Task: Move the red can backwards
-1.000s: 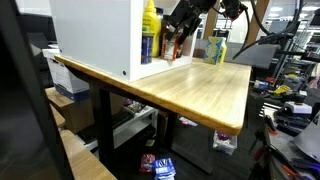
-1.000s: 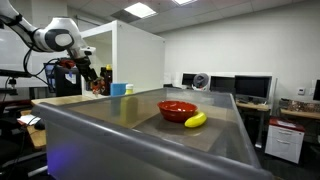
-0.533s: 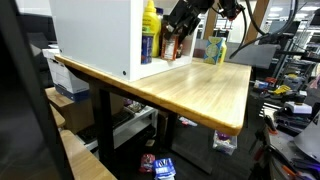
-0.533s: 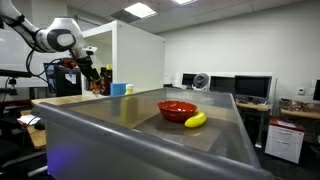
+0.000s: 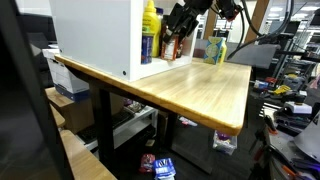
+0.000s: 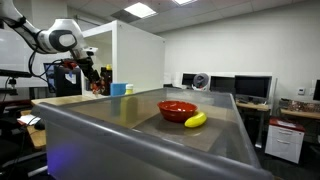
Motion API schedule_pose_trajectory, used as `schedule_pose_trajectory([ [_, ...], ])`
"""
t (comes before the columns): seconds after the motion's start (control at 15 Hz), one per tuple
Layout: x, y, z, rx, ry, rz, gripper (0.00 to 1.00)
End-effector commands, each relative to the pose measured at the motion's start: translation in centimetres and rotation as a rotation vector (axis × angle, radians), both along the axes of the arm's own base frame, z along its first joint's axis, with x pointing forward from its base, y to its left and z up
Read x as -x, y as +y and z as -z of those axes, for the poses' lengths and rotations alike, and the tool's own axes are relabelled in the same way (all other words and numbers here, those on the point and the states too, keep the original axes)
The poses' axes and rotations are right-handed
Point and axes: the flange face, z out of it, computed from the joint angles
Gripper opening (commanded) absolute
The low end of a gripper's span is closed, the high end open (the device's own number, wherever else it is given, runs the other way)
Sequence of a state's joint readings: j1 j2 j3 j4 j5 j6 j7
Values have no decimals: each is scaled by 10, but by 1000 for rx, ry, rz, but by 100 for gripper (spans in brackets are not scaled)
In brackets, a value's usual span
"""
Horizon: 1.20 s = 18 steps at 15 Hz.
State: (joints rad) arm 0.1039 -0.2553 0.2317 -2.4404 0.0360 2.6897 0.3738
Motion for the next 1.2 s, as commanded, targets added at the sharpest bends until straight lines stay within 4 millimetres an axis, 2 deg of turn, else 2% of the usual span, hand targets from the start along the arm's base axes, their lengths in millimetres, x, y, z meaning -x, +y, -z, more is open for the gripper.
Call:
schedule_pose_trajectory([
  [0.0, -3, 5, 2, 7, -14, 47, 50],
  [0.27, -2, 9, 2, 0, -23, 111, 33],
  [1.13, 4, 26, 4, -51, -76, 425, 33],
])
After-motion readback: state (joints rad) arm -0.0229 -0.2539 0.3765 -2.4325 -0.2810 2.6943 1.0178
